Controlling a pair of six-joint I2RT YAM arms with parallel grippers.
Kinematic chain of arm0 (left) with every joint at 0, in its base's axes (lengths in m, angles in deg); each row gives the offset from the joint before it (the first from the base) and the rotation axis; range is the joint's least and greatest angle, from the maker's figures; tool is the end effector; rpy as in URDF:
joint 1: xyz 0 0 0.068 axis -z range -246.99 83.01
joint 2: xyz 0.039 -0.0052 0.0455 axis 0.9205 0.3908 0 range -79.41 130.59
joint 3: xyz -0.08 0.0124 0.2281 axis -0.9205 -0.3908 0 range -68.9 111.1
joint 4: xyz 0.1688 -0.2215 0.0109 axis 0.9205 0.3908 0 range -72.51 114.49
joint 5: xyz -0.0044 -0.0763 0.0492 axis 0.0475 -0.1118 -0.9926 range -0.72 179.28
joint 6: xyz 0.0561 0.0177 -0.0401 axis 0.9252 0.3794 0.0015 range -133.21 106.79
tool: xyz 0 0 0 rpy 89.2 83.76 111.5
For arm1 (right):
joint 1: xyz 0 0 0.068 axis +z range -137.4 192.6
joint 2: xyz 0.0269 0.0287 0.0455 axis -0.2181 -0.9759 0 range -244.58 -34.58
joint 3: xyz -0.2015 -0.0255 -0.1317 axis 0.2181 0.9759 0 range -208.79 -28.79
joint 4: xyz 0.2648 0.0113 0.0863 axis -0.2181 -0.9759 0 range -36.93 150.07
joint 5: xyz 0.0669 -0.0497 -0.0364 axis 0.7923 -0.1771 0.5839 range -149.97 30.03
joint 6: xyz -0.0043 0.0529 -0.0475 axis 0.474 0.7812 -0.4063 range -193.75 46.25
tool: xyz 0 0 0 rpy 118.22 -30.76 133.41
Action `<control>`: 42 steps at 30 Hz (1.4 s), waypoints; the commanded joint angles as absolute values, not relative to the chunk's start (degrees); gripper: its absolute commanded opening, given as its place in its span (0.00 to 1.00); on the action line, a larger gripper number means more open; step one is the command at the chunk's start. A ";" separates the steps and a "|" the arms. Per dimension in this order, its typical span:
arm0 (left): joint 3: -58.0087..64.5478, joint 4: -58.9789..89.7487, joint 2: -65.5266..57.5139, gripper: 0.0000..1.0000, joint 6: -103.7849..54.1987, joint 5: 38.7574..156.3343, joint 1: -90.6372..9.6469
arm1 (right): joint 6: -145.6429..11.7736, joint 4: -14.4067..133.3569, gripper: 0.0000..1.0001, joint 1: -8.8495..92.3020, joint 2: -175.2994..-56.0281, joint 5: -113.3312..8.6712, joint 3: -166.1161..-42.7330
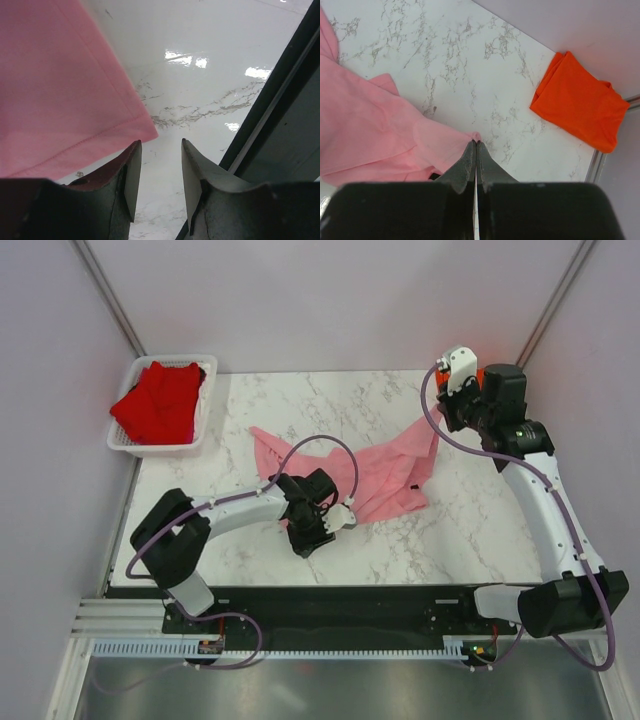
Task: Fold and stack the t-shirts
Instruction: Flatten the tshirt out
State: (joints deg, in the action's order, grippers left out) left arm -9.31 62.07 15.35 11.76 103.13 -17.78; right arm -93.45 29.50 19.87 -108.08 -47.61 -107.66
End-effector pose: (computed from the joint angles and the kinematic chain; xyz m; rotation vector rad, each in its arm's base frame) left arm 0.1934 -0.2456 0.1133 1.8296 2.3655 -0.4112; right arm 0.3252 0.0540 0.3646 -0.5987 1.9089 0.0777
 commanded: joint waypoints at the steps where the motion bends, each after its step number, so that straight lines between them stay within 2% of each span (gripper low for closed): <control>1: -10.54 58.89 15.77 0.45 10.08 101.94 -17.78 | -93.79 30.63 0.00 19.81 -106.65 -48.02 -107.36; 9: -11.33 56.25 19.10 0.45 9.73 100.71 -17.77 | -93.70 30.63 0.00 19.81 -107.09 -48.02 -107.54; 12: -11.51 54.67 20.69 0.41 9.55 100.10 -17.78 | -93.79 30.37 0.00 19.81 -107.09 -48.02 -107.63; 15: -11.86 53.09 23.06 0.29 9.29 98.87 -17.78 | -93.96 30.19 0.00 19.81 -107.09 -48.19 -107.63; 16: -11.77 52.91 24.03 0.06 9.37 98.78 -17.78 | -93.96 30.19 0.00 19.81 -107.01 -48.28 -107.72; 17: -11.42 52.91 24.30 0.02 9.37 98.78 -17.78 | -94.05 30.10 0.00 19.89 -107.00 -48.28 -107.72; 22: -9.40 56.85 17.82 0.02 11.21 95.79 -18.47 | -94.49 29.40 0.00 19.81 -106.30 -49.51 -109.99; 27: 2.27 66.43 4.29 0.02 18.40 90.88 -23.12 | -93.97 31.31 0.00 19.89 -106.48 -53.10 -117.19; 30: 9.31 67.85 -1.52 0.02 22.11 89.47 -29.28 | -93.96 35.53 0.00 19.89 -106.39 -55.84 -120.54; 34: 18.71 68.20 -3.74 0.02 26.95 84.63 -34.72 | -94.31 37.30 0.00 19.81 -107.79 -57.68 -127.21; 42: 37.52 68.29 -3.47 0.02 29.50 77.96 -37.99 | -100.38 39.33 0.00 19.81 -106.04 -59.53 -134.34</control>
State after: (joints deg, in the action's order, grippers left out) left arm 32.51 66.74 -3.95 25.44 82.83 -37.41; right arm -97.06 36.30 19.87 -107.86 -57.47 -131.66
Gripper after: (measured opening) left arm 0.029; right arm 0.007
